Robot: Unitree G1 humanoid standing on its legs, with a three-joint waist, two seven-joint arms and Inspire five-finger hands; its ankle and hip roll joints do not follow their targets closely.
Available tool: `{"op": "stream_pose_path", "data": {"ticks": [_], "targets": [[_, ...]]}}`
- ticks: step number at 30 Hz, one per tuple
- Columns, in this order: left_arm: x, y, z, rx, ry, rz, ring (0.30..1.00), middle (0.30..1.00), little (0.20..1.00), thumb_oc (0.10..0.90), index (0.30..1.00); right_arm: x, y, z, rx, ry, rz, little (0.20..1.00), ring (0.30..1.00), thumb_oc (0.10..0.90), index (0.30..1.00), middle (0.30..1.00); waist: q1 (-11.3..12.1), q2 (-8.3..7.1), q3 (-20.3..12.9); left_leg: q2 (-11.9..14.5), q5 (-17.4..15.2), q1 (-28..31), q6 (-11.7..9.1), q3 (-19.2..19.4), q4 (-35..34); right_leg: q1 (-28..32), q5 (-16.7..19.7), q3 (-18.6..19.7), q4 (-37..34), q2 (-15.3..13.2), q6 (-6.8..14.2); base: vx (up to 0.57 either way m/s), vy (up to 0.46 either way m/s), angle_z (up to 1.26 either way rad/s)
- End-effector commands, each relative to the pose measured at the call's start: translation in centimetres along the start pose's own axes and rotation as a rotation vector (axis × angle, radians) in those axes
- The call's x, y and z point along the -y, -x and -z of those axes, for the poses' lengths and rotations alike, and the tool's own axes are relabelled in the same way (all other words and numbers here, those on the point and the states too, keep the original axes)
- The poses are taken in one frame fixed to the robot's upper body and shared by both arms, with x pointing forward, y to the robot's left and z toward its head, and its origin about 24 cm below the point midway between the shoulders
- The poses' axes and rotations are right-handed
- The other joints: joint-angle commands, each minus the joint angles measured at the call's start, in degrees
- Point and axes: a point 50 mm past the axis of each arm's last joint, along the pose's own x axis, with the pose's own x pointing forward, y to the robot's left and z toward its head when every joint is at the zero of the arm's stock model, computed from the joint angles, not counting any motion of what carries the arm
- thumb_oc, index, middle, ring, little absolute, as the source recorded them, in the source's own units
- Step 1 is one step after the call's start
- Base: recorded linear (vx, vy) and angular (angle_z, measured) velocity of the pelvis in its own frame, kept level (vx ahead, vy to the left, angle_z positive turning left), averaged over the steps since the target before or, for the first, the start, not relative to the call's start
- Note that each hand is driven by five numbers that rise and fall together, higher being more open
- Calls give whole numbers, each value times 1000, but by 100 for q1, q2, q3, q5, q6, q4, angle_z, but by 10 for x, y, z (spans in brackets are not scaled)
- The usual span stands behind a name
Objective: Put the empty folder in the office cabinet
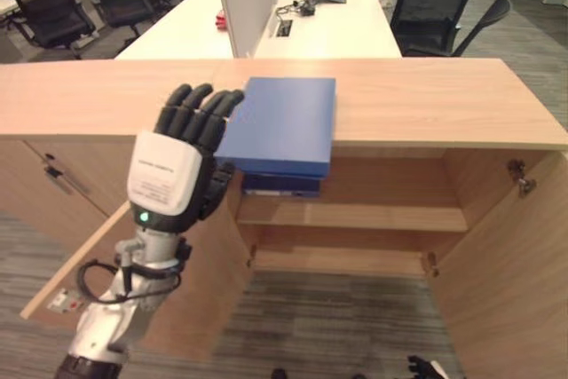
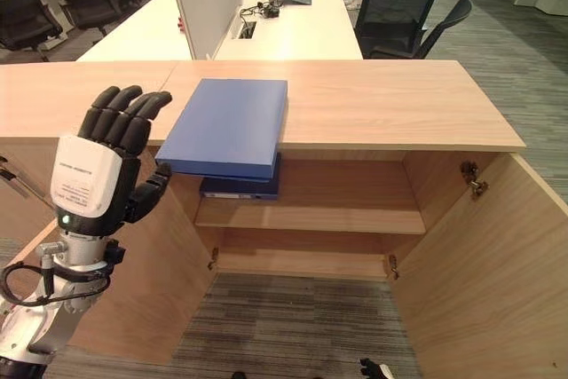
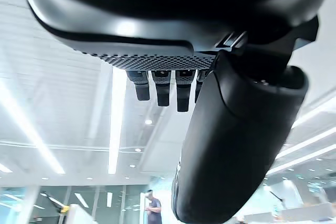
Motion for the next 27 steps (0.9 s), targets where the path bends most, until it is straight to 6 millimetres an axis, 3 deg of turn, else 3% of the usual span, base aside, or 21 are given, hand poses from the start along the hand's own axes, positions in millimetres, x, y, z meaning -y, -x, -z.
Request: {"op": "stream_pose_path", "data": {"ticks": [1,8,14,27], "targets": [[-27,-43,-4,103,-1,-203,900,900,900,800,900,2,-3,-13,56,65,-8,900,900,800,900,900,-111,23,250,-103,-366,-7,-249,-176,-1,382,-994,-158,386,119,322,-16,4,-14],[-3,-46,-10,49,130,-136,900,900,900,800,900,7,-3,-12,50,47,14,900,900,800,900,900,-264,99,298,-99,-365,18,-243,-134,10,399,-998,-83,373,122,304,-4,1,-4],[19,-44,-13,8,176,-58,900,900,900,800,900,8,-2,-8,36,40,22,900,900,800,900,900,-356,54,285,-80,-386,80,-231,-100,14,461,-1000,-32,340,142,289,0,0,0],[34,-58,10,-36,16,-5,900,900,900,800,900,6,-1,-2,15,31,15,900,900,800,900,900,-426,-137,186,-57,-423,103,-236,69,-40,475,-824,91,93,190,365,-2,-6,-8]]}}
